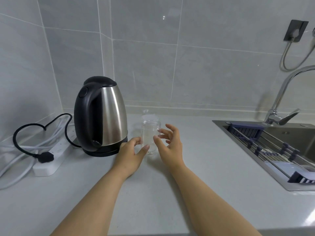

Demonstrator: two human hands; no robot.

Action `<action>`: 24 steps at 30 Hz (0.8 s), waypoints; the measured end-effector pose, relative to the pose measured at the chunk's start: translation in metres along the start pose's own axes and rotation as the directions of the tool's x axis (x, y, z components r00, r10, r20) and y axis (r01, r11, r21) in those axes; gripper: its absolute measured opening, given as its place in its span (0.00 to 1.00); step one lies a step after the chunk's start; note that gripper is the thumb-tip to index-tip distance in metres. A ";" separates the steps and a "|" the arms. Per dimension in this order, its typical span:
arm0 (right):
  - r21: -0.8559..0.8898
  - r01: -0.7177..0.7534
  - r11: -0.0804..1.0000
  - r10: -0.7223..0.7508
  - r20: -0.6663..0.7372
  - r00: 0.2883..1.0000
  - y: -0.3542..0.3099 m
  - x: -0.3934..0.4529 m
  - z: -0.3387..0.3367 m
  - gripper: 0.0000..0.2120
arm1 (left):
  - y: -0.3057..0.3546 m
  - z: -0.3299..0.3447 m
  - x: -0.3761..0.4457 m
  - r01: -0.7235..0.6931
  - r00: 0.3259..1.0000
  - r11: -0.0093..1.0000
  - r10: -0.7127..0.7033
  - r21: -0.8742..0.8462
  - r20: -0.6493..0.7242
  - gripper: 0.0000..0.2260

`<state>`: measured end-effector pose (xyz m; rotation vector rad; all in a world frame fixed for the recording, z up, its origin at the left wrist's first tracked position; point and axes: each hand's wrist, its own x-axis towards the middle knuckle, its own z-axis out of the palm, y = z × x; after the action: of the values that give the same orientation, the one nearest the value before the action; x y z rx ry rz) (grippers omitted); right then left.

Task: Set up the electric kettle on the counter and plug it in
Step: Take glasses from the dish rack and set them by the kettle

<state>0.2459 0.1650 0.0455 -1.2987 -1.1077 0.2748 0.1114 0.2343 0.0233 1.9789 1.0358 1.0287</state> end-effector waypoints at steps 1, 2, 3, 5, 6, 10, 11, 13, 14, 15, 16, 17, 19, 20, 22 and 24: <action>-0.006 -0.005 1.000 0.005 0.003 1.000 0.001 0.000 0.000 0.25 | -0.001 0.001 0.000 0.007 1.000 1.000 -0.007 0.005 0.005 0.19; -0.014 -0.008 1.000 0.008 0.003 1.000 0.001 0.001 0.000 0.24 | 0.000 0.000 0.001 0.013 1.000 1.000 -0.013 0.011 0.007 0.19; -0.019 -0.012 1.000 0.012 0.003 1.000 0.002 0.001 0.000 0.24 | -0.001 0.000 0.000 0.017 1.000 1.000 -0.017 0.017 0.006 0.18; -0.029 -0.023 0.999 0.023 0.004 1.000 0.003 0.000 0.000 0.23 | 0.000 0.000 -0.001 0.028 1.000 0.999 -0.029 0.029 0.006 0.19; -0.033 -0.029 0.999 0.029 0.005 1.000 0.002 0.000 0.000 0.23 | 0.001 -0.001 -0.002 0.036 0.999 0.999 -0.036 0.033 0.010 0.19; -0.042 -0.050 0.998 0.051 0.006 0.999 0.003 0.000 0.001 0.23 | 0.006 -0.002 -0.006 0.054 0.998 0.997 -0.055 0.058 0.010 0.18; -0.040 -0.053 0.998 0.053 0.009 0.999 0.003 0.000 0.001 0.23 | 0.007 -0.002 -0.007 0.054 0.998 0.996 -0.055 0.066 0.006 0.18; -0.035 -0.062 0.997 0.062 0.021 0.998 0.003 0.000 0.001 0.23 | 0.009 -0.002 -0.008 0.061 0.998 0.995 -0.062 0.085 0.009 0.18; -0.032 -0.069 0.997 0.070 0.028 0.997 0.003 0.000 0.001 0.24 | 0.011 -0.002 -0.009 0.069 0.998 0.993 -0.070 0.095 0.009 0.19; -0.031 -0.074 0.997 0.075 0.029 0.997 0.003 0.000 0.001 0.25 | 0.012 -0.002 -0.009 0.073 0.997 0.991 -0.075 0.108 0.008 0.19; -0.034 -0.082 0.996 0.083 0.032 0.996 0.003 0.000 0.001 0.25 | 0.014 -0.003 -0.010 0.085 0.996 0.990 -0.086 0.116 0.010 0.19; -0.030 -0.088 0.996 0.089 0.034 0.995 0.003 0.000 0.002 0.25 | 0.014 -0.003 -0.010 0.087 0.996 0.988 -0.089 0.126 0.007 0.20; -0.016 -0.096 0.995 0.096 0.037 0.995 0.005 0.001 0.002 0.26 | 0.016 -0.003 -0.011 0.083 0.996 0.987 -0.084 0.140 0.001 0.20; -0.016 -0.100 0.995 0.100 0.039 0.994 0.003 0.001 0.002 0.27 | 0.017 -0.003 -0.011 0.077 0.997 0.987 -0.078 0.140 0.001 0.20; -0.015 -0.102 0.995 0.103 0.041 0.994 0.004 0.002 0.002 0.27 | 0.018 -0.003 -0.012 0.076 0.997 0.987 -0.077 0.139 0.001 0.20; -0.036 -0.095 0.995 0.096 0.043 0.994 0.002 0.002 0.001 0.26 | 0.018 -0.003 -0.012 0.080 0.997 0.989 -0.081 0.126 0.004 0.21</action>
<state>0.2472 0.1676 0.0442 -1.3841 -1.0930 0.3588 0.1107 0.2162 0.0358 2.0215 1.1916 0.9300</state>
